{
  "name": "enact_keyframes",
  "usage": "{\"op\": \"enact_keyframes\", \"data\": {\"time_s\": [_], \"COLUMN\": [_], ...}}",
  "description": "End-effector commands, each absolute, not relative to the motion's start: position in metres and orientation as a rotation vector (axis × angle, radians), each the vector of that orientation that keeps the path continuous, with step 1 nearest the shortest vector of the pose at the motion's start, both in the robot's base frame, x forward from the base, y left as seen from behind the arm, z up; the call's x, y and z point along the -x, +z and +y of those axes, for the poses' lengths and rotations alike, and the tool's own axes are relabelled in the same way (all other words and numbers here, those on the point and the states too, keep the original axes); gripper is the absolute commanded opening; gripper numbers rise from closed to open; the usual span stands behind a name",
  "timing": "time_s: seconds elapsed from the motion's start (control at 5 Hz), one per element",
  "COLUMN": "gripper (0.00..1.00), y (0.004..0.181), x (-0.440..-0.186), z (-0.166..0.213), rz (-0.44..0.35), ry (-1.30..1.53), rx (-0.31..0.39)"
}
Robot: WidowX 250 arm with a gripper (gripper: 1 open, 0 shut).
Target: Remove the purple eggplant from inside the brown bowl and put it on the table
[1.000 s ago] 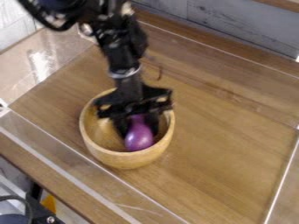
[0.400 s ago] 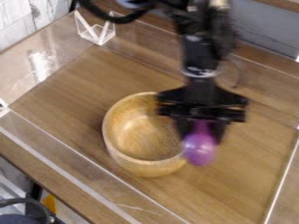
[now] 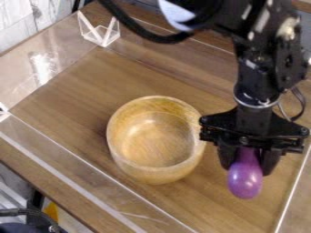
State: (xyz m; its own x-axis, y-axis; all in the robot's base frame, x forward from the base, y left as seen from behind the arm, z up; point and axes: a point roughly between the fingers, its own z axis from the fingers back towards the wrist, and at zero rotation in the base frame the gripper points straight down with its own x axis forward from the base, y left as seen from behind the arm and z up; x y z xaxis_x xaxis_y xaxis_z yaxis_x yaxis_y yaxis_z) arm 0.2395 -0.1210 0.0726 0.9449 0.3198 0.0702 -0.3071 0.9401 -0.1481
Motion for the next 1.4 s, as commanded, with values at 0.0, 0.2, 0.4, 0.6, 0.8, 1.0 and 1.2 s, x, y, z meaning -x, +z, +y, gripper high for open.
{"op": "enact_keyframes", "data": {"time_s": [0.0, 0.2, 0.4, 0.6, 0.8, 1.0, 1.2], "gripper": [0.0, 0.0, 0.0, 0.0, 0.0, 0.0, 0.0], "y": [0.085, 0.091, 0.075, 0.058, 0.058, 0.067, 0.072], "x": [-0.246, -0.25, -0.25, -0.25, -0.25, -0.251, -0.25], "z": [-0.112, -0.1, -0.104, -0.108, -0.115, -0.118, -0.12], "rz": [-0.126, -0.127, -0.126, -0.117, -0.119, -0.118, -0.123], "ry": [0.246, 0.196, 0.101, 0.025, -0.019, -0.055, -0.091], "rx": [0.158, 0.165, 0.176, 0.179, 0.18, 0.183, 0.189]}}
